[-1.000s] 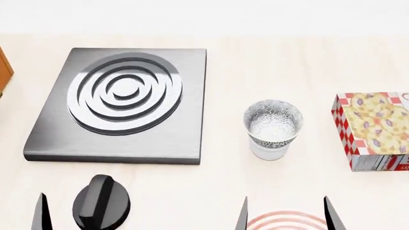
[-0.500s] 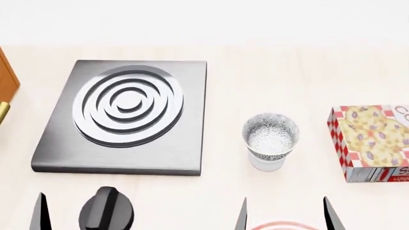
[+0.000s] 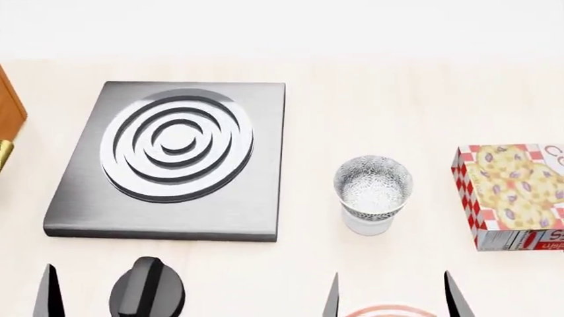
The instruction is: Pick the akita bowl on the ramekin and place it on the plate.
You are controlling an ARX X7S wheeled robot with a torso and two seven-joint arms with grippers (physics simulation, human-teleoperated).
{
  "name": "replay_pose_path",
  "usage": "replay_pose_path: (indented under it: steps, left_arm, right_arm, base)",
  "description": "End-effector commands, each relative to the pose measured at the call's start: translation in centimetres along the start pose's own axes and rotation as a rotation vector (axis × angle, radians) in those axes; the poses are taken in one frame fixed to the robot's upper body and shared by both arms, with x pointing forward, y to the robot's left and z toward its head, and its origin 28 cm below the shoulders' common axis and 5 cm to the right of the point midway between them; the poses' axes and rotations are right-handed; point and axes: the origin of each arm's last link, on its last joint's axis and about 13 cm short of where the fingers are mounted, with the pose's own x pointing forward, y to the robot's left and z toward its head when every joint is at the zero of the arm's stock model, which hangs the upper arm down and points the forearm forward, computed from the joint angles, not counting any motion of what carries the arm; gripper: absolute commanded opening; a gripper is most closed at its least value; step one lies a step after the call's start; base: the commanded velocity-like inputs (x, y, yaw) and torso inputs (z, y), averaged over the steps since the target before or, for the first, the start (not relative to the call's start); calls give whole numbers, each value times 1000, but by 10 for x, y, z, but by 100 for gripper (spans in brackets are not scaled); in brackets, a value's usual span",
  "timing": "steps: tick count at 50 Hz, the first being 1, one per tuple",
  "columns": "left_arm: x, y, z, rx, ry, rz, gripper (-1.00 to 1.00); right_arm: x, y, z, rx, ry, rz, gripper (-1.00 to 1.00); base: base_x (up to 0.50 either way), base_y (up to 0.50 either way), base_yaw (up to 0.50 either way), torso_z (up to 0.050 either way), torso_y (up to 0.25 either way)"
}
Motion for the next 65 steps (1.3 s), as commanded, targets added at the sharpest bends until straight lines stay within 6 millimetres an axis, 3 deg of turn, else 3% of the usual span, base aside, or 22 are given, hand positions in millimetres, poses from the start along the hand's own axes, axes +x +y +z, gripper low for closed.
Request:
replay_pose_path:
  steps: [1, 16, 32, 35, 36, 40, 42, 45, 51, 53, 56, 59, 65]
  left_arm:
    - [-1, 1, 0, -4, -9, 17, 100]
    - [0, 1, 1, 2, -15, 15, 100]
    - [2, 1, -2, 11, 4, 30, 100]
    - [2, 1, -3, 13, 11, 25, 100]
    - [2, 0, -6, 15, 21, 20, 100]
    - [2, -1, -7, 20, 31, 4, 100]
    - [2, 0, -8, 12, 46, -2, 100]
    - [1, -1, -8, 11, 43, -5, 100]
    - [1, 0, -6, 0, 40, -9, 100]
    - [2, 1, -6, -13, 49, -7, 100]
    - [2, 2, -5, -19, 48, 5, 100]
    - [2, 2, -5, -24, 47, 10, 100]
    - [3, 2, -4, -28, 45, 9, 100]
  right_arm:
    - [0, 0, 0, -1, 3, 0, 100]
    - [0, 0, 0, -1, 3, 0, 100]
    - [2, -2, -2, -1, 15, -34, 100]
    - [-2, -4, 11, -35, -15, -30, 100]
    - [-3, -7, 25, -46, -48, 44, 100]
    - [15, -23, 39, -190, -7, 112, 100]
    - [33, -25, 58, -247, -90, 180, 100]
    - [47, -45, 90, -368, -38, 176, 100]
    - [70, -56, 114, -359, 96, 250, 100]
    - [89, -65, 128, -284, 245, 339, 100]
    - [98, -68, 137, -350, 325, 476, 100]
    - [113, -73, 139, -558, 363, 456, 100]
    - [131, -80, 147, -677, 416, 566, 100]
  base:
    - [0, 0, 0, 0, -250]
    - [0, 0, 0, 0, -250]
    - [0, 0, 0, 0, 0]
    - [0, 0, 0, 0, 0]
    - [0, 0, 0, 0, 0]
    - [0, 0, 0, 0, 0]
    - [0, 0, 0, 0, 0]
    - [0, 0, 0, 0, 0]
    - [0, 0, 0, 0, 0]
    - [0, 0, 0, 0, 0]
    - [0, 0, 0, 0, 0]
    - [0, 0, 0, 0, 0]
    - [0, 0, 0, 0, 0]
